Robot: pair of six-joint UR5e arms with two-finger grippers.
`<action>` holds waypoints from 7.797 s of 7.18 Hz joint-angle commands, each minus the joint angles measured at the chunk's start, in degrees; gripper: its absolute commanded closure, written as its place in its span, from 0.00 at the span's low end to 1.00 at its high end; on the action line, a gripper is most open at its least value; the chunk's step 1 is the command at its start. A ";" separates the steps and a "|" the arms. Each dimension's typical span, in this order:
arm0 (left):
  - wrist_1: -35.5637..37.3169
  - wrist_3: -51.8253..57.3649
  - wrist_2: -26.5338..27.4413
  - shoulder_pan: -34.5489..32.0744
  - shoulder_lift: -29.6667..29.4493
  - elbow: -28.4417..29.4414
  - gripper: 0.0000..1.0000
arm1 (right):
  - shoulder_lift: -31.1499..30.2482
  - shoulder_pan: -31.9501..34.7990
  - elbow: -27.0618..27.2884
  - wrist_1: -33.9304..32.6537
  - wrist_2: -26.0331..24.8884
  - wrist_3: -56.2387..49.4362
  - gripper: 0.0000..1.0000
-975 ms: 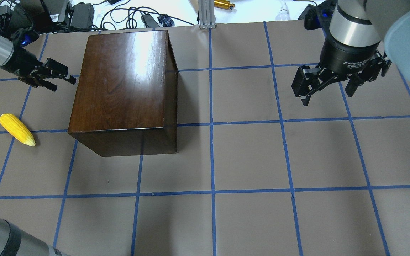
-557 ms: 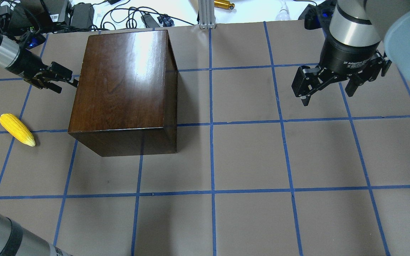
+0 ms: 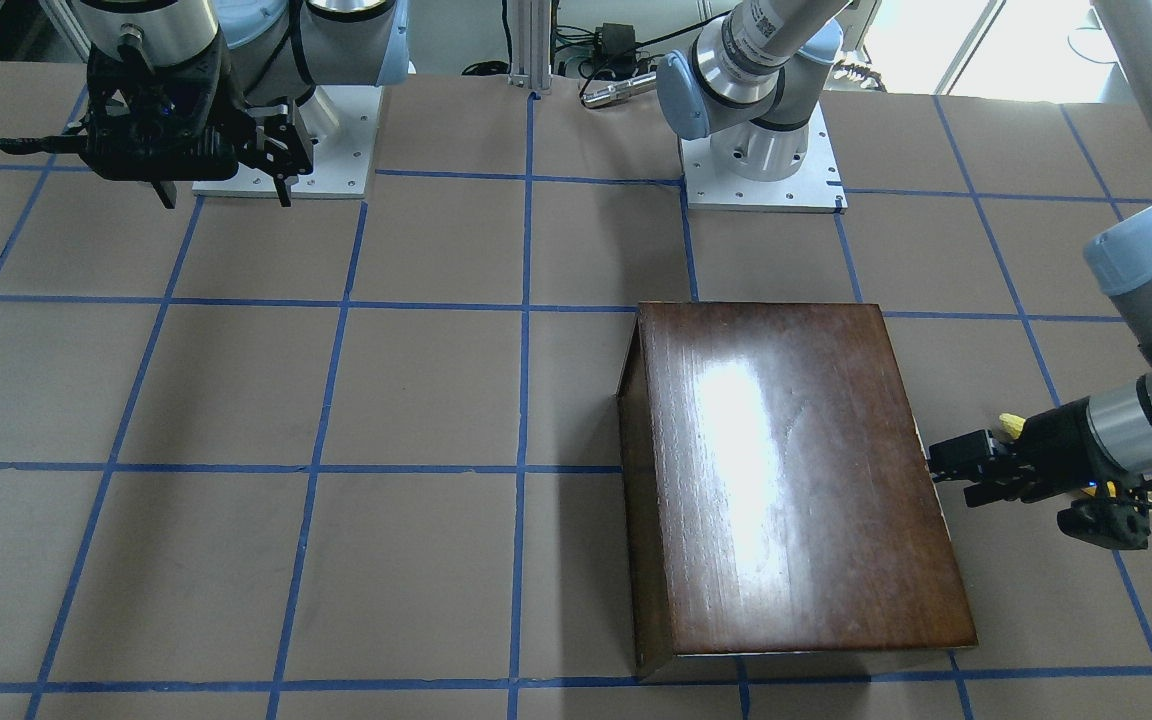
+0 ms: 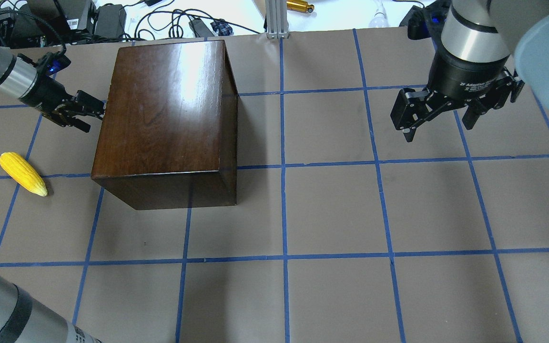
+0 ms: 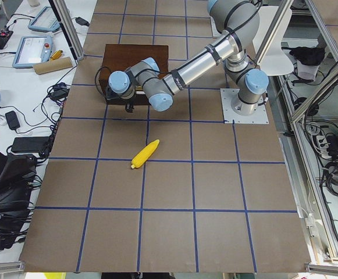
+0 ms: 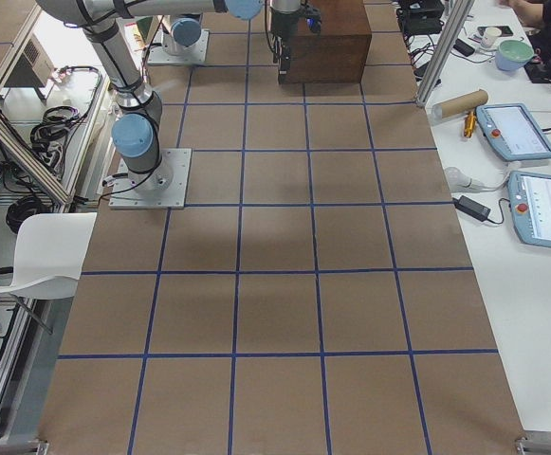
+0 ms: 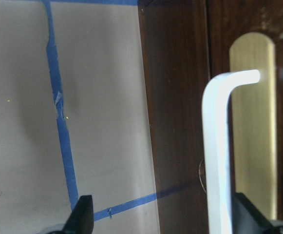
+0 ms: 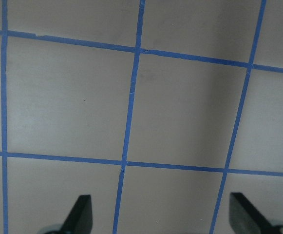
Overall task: Open drawer and put corn inside
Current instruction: 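Hook the left gripper onto the white drawer handle, then pull the drawer out away from the cabinet with the left gripper, then release the handle and move the left gripper over the yellow corn, then lower the left gripper and grasp the yellow corn cob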
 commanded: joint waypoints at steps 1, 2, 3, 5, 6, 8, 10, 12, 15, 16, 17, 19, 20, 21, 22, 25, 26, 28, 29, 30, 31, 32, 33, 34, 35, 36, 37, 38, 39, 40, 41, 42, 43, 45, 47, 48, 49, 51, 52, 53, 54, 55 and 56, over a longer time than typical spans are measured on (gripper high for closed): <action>0.01 0.06 -0.05 0.01 -0.70 -0.12 0.00 | 0.00 0.00 0.00 0.00 -0.05 0.00 0.00; 0.45 0.06 0.04 0.01 -1.40 0.14 0.00 | 0.08 0.00 0.00 0.00 -0.05 0.00 0.00; 0.71 0.15 0.04 0.01 -1.84 0.50 0.00 | 0.08 0.00 0.00 0.00 0.04 0.00 0.00; 0.80 0.23 0.12 0.01 -1.76 0.67 0.00 | 0.00 0.00 0.00 0.00 -0.05 0.00 0.00; 0.89 0.24 0.39 0.18 -1.76 0.67 0.00 | 0.00 0.00 0.00 0.00 0.04 0.00 0.00; 0.89 0.24 2.67 0.45 -1.76 0.76 0.00 | 0.08 0.00 0.00 0.00 0.04 0.00 0.00; 0.98 0.58 4.07 1.06 -1.93 0.85 0.00 | 0.08 0.00 0.00 0.00 -0.05 0.00 0.00; 1.15 0.59 4.08 2.55 -1.93 0.76 0.00 | 0.00 0.00 0.00 0.00 -0.05 0.00 0.00; 1.16 0.59 5.48 3.61 -1.76 0.85 0.00 | 0.00 0.00 0.00 0.00 0.04 0.00 0.00; 1.16 0.59 5.57 3.61 -1.76 0.85 0.00 | 0.00 0.00 0.00 0.00 0.04 0.00 0.00; 1.16 0.59 5.58 4.22 -1.76 0.85 0.00 | 0.00 0.00 0.00 0.00 -0.05 0.00 0.00; 1.16 0.67 5.66 5.28 -1.84 1.72 0.00 | 0.00 0.00 0.00 0.00 0.04 0.00 0.00; 1.24 0.67 6.45 5.28 -1.84 1.82 0.00 | 0.08 0.00 0.00 0.00 0.04 0.00 0.00; 1.24 0.76 7.32 5.72 -1.84 1.82 0.00 | 0.08 0.00 0.00 0.00 0.04 0.00 0.00; 1.42 0.85 7.33 6.33 -1.84 1.73 0.00 | 0.00 0.00 0.00 0.00 -0.05 0.00 0.00; 1.59 0.85 7.86 6.43 -1.84 1.82 0.00 | 0.00 0.00 0.00 0.00 0.04 0.00 0.00; 1.59 0.85 7.86 7.04 -1.84 1.82 0.00 | 0.00 0.00 0.00 0.00 0.04 0.00 0.00; 1.68 0.85 7.86 7.83 -1.84 1.82 0.00 | 0.08 0.00 0.00 0.00 0.04 0.00 0.00; 2.20 0.85 7.86 8.01 -1.84 1.82 0.00 | 0.08 0.00 0.00 0.00 -0.05 0.00 0.00; 2.38 0.85 7.86 8.01 -1.84 1.73 0.00 | 0.00 0.00 0.00 0.00 0.04 0.00 0.00; 2.39 0.76 7.86 8.01 -1.76 1.82 0.00 | 0.08 0.00 0.00 0.00 -0.05 0.00 0.00; 2.39 0.59 7.86 8.01 -1.58 1.73 0.00 | 0.00 0.00 0.00 0.00 -0.05 0.00 0.00; 2.30 0.33 7.86 8.01 -0.71 1.73 0.00 | 0.00 0.00 0.00 0.00 0.04 0.00 0.00; 2.30 0.24 8.03 8.01 0.60 1.90 0.00 | 0.00 0.00 0.00 0.00 0.04 0.00 0.00; 2.30 0.15 7.95 8.01 1.75 1.91 0.00 | 0.08 0.00 0.00 0.00 -0.05 0.00 0.00; 1.78 0.15 8.12 7.92 3.85 1.91 0.00 | 0.00 0.00 0.00 0.00 -0.05 0.00 0.00; 1.25 0.15 8.21 7.92 6.39 1.64 0.00 | 0.08 0.00 0.00 0.00 0.04 0.00 0.00; -0.58 0.06 8.47 7.75 9.12 1.73 0.00 | 0.00 0.00 0.00 0.00 0.04 0.00 0.00; -3.39 0.06 8.56 7.74 11.93 1.64 0.00 | 0.00 0.00 0.00 0.00 0.04 0.00 0.00; -4.89 0.15 11.78 7.74 14.13 1.73 0.00 | 0.00 0.00 0.00 0.00 -0.05 0.00 0.00; -4.39 0.23 16.08 8.01 14.50 1.73 0.00 | 0.00 0.00 0.00 0.00 0.04 0.00 0.00; -3.42 0.58 16.47 8.70 13.29 1.73 0.00 | 0.00 0.00 0.00 0.00 0.04 0.00 0.00; -0.11 1.20 16.39 12.19 11.53 1.03 0.00 | 0.00 0.00 0.00 0.00 0.04 0.00 0.00; 2.55 4.54 16.47 15.82 7.67 0.76 0.00 | 0.00 0.00 0.00 0.00 -0.05 0.00 0.00; 8.34 4.89 19.28 15.92 2.84 0.32 0.00 | 0.00 0.00 0.00 0.00 0.04 0.00 0.00; 12.36 5.50 19.37 15.92 0.73 0.15 0.00 | 0.08 0.00 0.00 0.00 0.04 0.00 0.00; 13.71 5.51 19.55 15.92 -0.60 -0.64 0.00 | 0.00 0.00 0.00 0.00 -0.05 0.00 0.00; 16.62 5.33 21.31 15.92 -3.41 -1.17 0.00 | 0.00 0.00 0.00 0.00 0.04 0.00 0.00; 17.58 5.33 21.31 15.92 -4.90 -1.17 0.00 | 0.00 0.00 0.00 0.00 -0.05 0.00 0.00; 17.85 5.42 21.39 15.92 -6.14 -1.17 0.00 | 0.08 0.00 0.00 0.00 0.04 0.00 0.00; 17.85 5.33 21.92 15.92 -7.46 -1.17 0.00 | 0.00 0.00 0.00 0.00 0.04 0.00 0.00; 18.99 5.33 22.01 15.92 -8.51 -0.91 0.00 | 0.00 0.00 0.00 0.00 0.04 0.00 0.00; 21.09 5.33 22.10 15.92 -9.39 -1.08 0.00 | 0.00 0.00 0.00 0.00 0.04 0.00 0.00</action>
